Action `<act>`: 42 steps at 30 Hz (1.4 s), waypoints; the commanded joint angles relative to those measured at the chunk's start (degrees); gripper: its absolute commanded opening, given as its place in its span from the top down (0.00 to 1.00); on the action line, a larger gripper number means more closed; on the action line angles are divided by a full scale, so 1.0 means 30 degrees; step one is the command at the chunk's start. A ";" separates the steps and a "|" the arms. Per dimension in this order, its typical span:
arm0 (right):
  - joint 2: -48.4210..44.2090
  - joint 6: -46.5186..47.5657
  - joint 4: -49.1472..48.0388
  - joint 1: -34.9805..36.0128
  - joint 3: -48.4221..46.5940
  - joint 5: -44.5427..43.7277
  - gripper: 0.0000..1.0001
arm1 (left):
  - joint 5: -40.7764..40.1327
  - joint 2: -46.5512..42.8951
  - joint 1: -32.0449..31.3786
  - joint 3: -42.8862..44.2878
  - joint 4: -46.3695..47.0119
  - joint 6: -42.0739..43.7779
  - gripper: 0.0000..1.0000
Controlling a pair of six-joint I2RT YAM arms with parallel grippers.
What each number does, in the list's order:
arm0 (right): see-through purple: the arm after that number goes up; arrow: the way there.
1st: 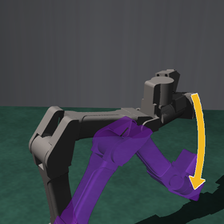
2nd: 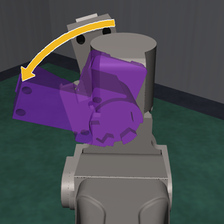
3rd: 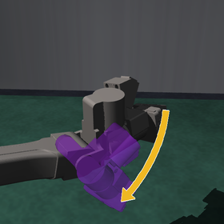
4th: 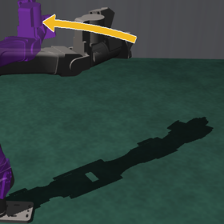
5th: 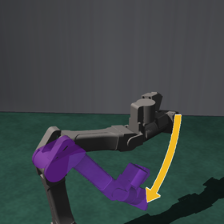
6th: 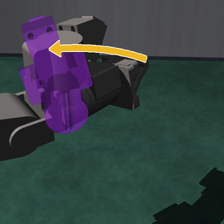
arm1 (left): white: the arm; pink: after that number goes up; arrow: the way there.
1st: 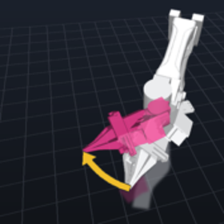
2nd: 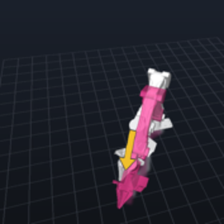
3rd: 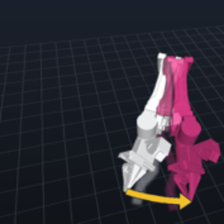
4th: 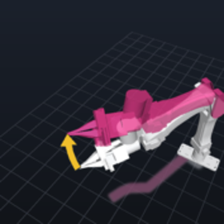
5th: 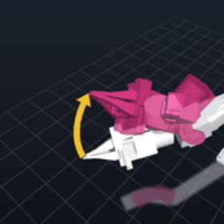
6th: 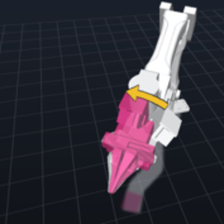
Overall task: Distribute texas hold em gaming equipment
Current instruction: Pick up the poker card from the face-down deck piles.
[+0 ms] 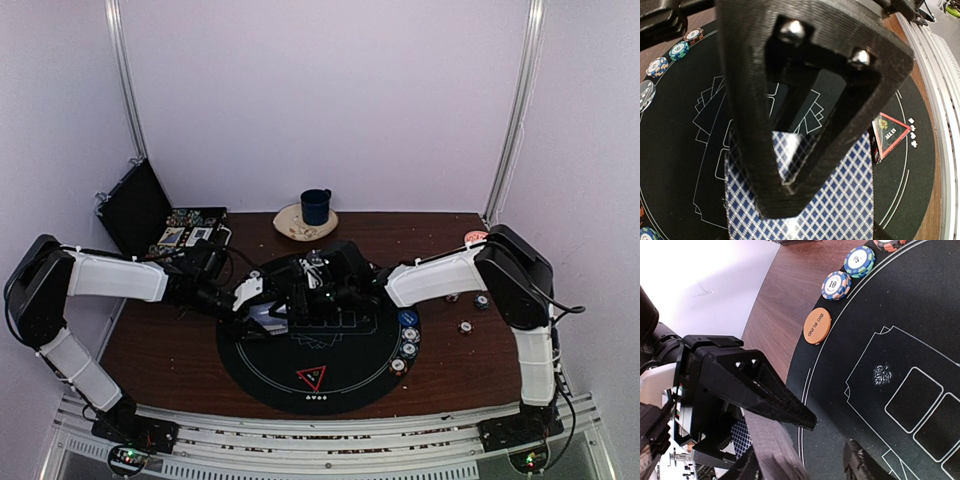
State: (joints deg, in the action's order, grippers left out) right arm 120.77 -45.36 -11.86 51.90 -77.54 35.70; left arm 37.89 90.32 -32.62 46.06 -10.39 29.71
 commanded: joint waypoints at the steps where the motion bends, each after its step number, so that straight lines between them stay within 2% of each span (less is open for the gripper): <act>1: -0.0713 0.0742 0.1779 -0.0190 0.0181 -0.1691 0.48 | 0.0825 -0.0314 -0.0003 -0.0003 0.0798 0.0276 0.99; 16: -0.1073 0.1813 0.3745 -0.0387 -0.0010 -0.2731 0.69 | 0.0818 -0.0302 0.0005 0.0026 0.0740 0.0261 0.99; 22: -0.1577 0.1837 0.3018 -0.0397 0.0283 -0.1771 0.76 | 0.0810 -0.0231 0.0004 0.0056 0.0712 0.0265 0.98; 26: -0.1709 0.1535 0.2215 -0.0357 0.0489 -0.0868 0.75 | 0.0820 -0.0225 0.0005 0.0063 0.0710 0.0264 0.99; 29: -0.1776 0.1549 0.2269 -0.0357 0.0544 -0.1076 0.87 | 0.0818 -0.0205 0.0005 0.0085 0.0710 0.0262 0.99; 35: -0.1903 0.1233 0.1671 -0.0366 0.0717 -0.0304 0.88 | 0.0816 -0.0170 -0.0002 0.0114 0.0653 0.0262 0.98; 39: -0.2348 0.1282 0.1735 -0.0377 0.0908 -0.0454 0.99 | 0.0818 -0.0207 -0.0004 0.0085 0.0652 0.0263 0.98; 42: -0.2918 0.1344 0.1858 -0.0518 0.1195 -0.0616 1.00 | 0.0815 -0.0200 0.0005 0.0085 0.0652 0.0272 0.98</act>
State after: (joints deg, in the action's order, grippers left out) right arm 115.46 -41.39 -7.09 51.59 -75.70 35.97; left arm 37.23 90.32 -32.51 46.06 -10.59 29.71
